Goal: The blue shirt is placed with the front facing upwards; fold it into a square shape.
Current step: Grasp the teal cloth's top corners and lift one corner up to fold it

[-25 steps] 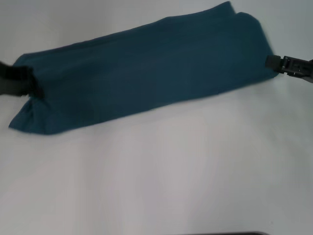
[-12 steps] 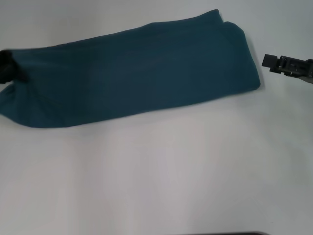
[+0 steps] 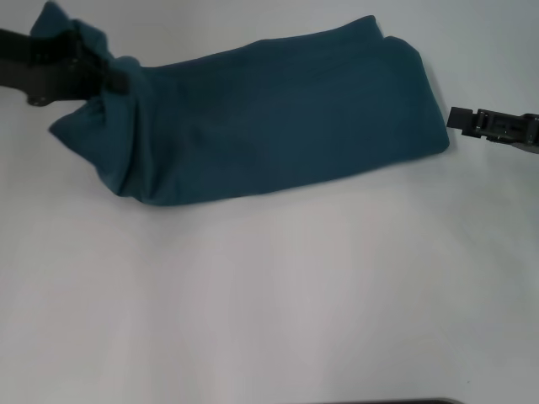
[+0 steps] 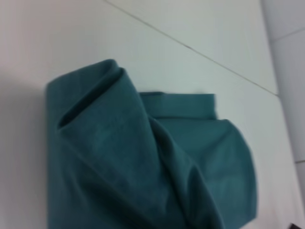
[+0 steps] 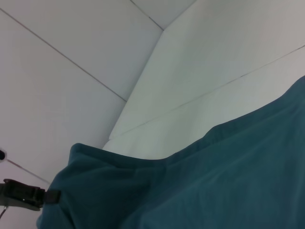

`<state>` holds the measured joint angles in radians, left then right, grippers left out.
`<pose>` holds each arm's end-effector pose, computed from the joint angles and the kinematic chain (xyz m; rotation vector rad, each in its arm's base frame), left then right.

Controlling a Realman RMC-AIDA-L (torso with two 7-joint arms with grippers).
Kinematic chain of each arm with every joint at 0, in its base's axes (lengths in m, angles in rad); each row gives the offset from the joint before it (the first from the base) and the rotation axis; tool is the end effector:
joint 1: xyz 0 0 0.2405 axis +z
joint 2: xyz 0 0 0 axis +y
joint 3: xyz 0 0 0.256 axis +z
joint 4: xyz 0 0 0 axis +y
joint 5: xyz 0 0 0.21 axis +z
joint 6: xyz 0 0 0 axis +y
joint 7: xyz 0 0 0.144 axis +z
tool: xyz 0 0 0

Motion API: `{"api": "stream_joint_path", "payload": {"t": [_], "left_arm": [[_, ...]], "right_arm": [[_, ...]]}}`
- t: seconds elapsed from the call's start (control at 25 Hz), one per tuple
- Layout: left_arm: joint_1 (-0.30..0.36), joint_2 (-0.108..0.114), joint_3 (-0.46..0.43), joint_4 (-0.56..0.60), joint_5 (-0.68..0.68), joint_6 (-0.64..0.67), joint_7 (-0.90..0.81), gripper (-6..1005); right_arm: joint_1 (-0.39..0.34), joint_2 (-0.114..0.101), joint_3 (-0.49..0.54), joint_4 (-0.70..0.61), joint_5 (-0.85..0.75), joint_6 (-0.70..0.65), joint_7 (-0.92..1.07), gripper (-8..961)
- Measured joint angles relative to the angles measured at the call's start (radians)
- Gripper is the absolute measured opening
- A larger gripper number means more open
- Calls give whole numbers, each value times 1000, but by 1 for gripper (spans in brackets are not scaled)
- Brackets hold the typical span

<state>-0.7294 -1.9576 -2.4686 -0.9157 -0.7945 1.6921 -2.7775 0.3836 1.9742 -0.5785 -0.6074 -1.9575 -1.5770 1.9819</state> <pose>-0.2237 0.3835 0.0772 -2.2147 -1.9867 -0.3255 0.3304 0.2978 0.0509 -2.2474 1.5989 0.8747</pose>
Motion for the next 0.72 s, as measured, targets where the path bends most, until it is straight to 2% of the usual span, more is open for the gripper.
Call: {"api": "stream_joint_path", "payload": {"t": [0.12,0.44,0.52,0.56,0.6,0.64,0.72], "left_arm": [[-8,-3,1,2,-2,-5,0,43],[13,22,-35,4,-11,-11,0,43],[18,24,-40,4,-13,-11,3,43],[19,24,-46,4,-13,-10,6,43],[19,25,-54,4,-14,-8,11,42],[20,25,-60,3,-14,-7,13,42],[20,25,-63,3,-14,-4,16,42]], "right_arm": [[2,1,0,0,0,0,-3,772],[10,9,-1,0,-1,13,-20,768],[14,22,-1,0,-1,37,-63,767],[17,33,0,0,-2,53,-98,767],[26,56,0,-1,-1,83,-180,766],[26,56,0,-1,-1,83,-180,765],[41,82,1,-5,2,95,-249,764]]}}
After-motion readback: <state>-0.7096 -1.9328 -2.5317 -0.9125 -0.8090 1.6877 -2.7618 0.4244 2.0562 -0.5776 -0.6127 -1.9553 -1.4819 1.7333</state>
